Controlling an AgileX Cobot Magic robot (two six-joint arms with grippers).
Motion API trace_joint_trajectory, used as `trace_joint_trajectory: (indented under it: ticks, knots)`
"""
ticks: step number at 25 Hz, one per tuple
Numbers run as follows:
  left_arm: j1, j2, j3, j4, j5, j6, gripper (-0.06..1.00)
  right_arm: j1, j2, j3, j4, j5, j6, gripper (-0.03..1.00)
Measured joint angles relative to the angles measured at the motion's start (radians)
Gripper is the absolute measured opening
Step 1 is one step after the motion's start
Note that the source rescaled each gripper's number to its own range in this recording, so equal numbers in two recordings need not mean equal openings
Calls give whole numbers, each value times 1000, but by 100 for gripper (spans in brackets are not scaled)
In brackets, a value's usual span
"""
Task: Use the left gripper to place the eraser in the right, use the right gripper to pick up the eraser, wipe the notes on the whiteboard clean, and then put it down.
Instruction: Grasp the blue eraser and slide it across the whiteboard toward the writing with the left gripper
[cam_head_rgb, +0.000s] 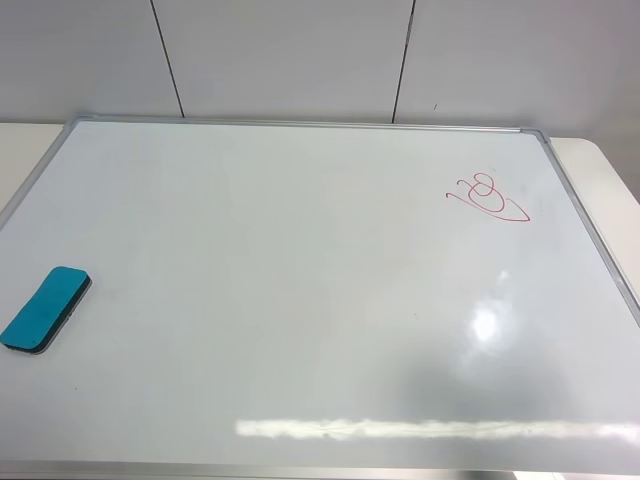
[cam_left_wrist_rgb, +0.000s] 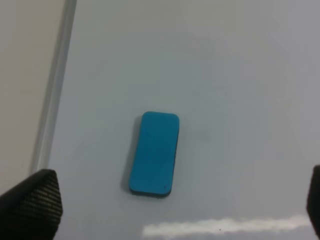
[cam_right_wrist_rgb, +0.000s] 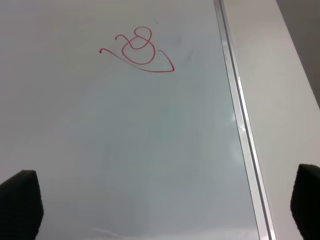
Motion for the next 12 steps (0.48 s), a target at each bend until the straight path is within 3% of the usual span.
trace_joint_trajectory:
  ticks: [12]
  knots:
    - [0,3,0,0,0,0,100,0,0,0,0,0,0,100]
